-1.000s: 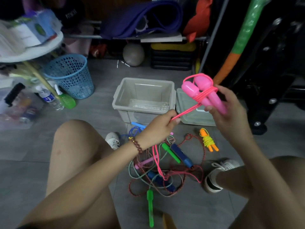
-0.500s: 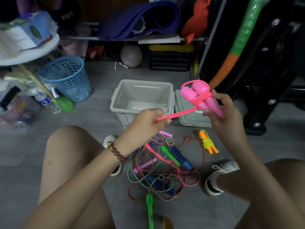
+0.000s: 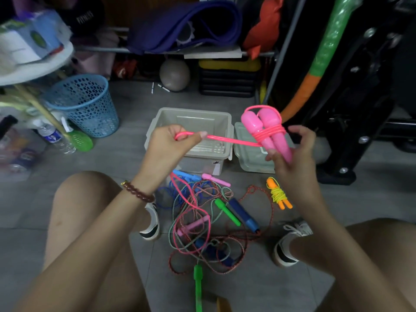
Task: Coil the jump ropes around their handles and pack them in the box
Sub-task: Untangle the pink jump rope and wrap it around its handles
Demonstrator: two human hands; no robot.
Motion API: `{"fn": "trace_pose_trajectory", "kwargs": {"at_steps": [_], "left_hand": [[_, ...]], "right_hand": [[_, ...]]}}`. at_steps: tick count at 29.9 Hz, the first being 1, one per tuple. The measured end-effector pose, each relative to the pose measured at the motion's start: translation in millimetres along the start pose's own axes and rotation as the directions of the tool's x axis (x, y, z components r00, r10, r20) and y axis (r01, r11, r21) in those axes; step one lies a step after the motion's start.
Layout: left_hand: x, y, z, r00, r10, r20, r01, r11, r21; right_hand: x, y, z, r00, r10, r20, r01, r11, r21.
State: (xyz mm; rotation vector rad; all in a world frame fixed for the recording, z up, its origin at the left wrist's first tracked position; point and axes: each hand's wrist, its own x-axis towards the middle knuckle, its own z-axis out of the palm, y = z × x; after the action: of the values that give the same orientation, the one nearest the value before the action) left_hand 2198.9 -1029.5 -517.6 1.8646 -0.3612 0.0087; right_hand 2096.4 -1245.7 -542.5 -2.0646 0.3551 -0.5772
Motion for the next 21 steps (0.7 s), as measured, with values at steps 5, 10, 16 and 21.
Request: {"fn": "trace_pose_trajectory", "kwargs": {"at_steps": [5,10,16,21], "left_hand": [[-1,-3,-2,0.997,0.035,-0.069,-0.037,0.999,-0.025],[-7,3,-3,0.980,0.197,-0.029,-0.193,0.976,0.103],[-17,8,-5,0.841,0.471,0.266,-0.533,0.807,0.254],[-16,13,-4,0.809,0.544,0.224,-0.586,0.714,0.383]], "right_hand": [[-3,-1,3,0.999,0.006,0.035,-0.007,1.000,0.017],[-2,2,8,0.995,0.037,0.090,-0.031,0.997,-0.067],[-5,13,13,0.962,0.085,0.258,-0.039,0.983,-0.181],[-16,0,21,0.842,0.074,0.535,0.142,0.925,-0.352]]}}
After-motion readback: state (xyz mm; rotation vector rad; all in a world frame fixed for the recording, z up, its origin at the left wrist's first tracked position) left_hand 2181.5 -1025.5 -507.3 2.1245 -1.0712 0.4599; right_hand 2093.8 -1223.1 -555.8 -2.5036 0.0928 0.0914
